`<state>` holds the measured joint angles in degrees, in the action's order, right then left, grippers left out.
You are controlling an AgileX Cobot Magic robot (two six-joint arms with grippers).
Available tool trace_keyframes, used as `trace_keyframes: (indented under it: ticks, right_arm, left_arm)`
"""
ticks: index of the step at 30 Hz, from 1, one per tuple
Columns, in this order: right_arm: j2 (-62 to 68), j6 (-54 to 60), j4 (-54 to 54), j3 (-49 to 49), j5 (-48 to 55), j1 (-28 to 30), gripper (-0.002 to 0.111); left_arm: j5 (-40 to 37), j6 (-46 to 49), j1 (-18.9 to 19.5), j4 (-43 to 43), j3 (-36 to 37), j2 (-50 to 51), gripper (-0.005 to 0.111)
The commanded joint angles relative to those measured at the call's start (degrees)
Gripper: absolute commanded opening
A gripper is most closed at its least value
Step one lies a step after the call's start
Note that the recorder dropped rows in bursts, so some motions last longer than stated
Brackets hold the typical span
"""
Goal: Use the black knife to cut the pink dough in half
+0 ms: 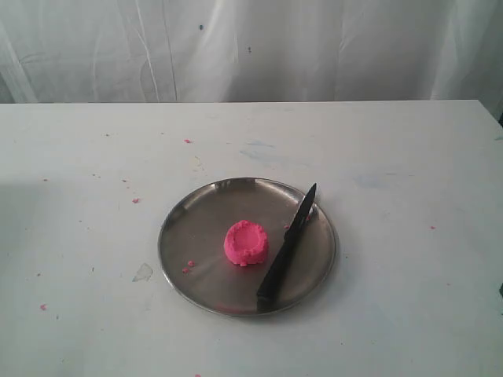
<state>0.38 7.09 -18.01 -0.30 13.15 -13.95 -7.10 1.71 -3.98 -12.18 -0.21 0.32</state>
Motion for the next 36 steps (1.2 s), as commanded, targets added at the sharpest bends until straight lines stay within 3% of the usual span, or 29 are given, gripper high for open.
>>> trace_keyframes:
  ticks: [1,4,10,18,36]
  right_arm:
    - [-0.4,-2.2,-3.0,0.3,-6.5,0.3,0.000]
    - [-0.4,-9.1,-9.7,0.3,-10.2,0.3,0.000]
    - [-0.4,-13.5,-10.6,0.3,-15.1,0.3,0.000]
    - [-0.4,-30.5,-10.6,0.3,-10.4,0.3,0.000]
    - [0.3,-11.0,-15.4,-23.3,14.6,0.3,0.000]
  left_arm:
    - [0.0,-0.2,0.2,-0.2,0.2,-0.3,0.000]
    - [0.0,-0.2,0.2,-0.2,0.2,-0.3,0.000]
    - [0.0,-0.2,0.2,-0.2,0.2,-0.3,0.000]
    - [0.0,-0.2,0.2,-0.2,0.2,-0.3,0.000]
    - [0.0,-0.2,0.2,-0.2,0.2,-0.3,0.000]
